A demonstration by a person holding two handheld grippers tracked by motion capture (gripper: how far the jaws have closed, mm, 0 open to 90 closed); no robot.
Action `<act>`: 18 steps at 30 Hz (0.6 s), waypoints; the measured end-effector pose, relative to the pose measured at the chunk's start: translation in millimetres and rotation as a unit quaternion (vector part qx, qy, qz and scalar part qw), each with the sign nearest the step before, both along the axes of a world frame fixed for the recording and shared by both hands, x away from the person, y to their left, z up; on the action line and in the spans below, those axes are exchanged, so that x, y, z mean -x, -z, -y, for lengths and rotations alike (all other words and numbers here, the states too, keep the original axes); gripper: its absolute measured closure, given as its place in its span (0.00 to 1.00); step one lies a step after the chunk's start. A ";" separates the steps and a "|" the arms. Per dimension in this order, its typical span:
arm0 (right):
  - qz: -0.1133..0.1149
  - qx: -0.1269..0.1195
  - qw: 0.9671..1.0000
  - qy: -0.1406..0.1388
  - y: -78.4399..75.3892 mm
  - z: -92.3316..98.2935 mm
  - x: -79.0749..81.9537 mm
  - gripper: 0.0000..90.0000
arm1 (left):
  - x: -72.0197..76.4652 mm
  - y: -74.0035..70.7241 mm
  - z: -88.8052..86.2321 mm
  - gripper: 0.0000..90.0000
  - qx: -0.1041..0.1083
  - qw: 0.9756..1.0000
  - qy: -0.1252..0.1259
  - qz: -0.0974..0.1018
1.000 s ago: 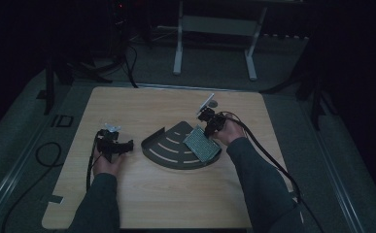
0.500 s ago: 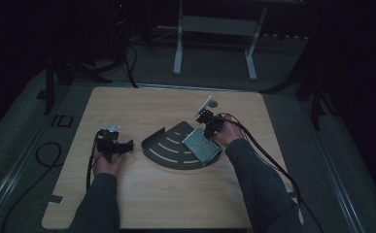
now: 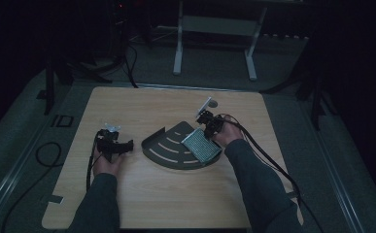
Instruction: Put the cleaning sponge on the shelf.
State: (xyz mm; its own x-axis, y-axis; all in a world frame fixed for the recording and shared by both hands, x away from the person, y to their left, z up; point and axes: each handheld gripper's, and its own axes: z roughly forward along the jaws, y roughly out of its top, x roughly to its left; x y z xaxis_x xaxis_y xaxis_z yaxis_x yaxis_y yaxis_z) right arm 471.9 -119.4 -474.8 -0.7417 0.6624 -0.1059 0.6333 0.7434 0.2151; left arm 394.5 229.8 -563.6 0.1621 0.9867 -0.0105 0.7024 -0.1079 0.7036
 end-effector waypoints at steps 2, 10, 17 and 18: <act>0.000 -0.001 1.000 0.000 0.1 -0.1 -0.3 0.99 | 0.0 0.0 0.0 0.12 0.000 1.000 0.000 0.000; -0.002 0.002 1.000 0.002 1.8 -0.7 -0.8 0.99 | 0.0 0.0 0.0 0.12 0.000 1.000 0.000 0.000; -0.004 0.002 1.000 0.002 2.4 -0.9 -0.7 0.99 | 0.0 0.0 0.0 0.12 0.000 1.000 0.000 0.000; -0.004 0.002 1.000 0.002 2.2 -0.8 -0.7 0.99 | 0.0 0.0 0.0 0.12 0.000 1.000 0.000 0.000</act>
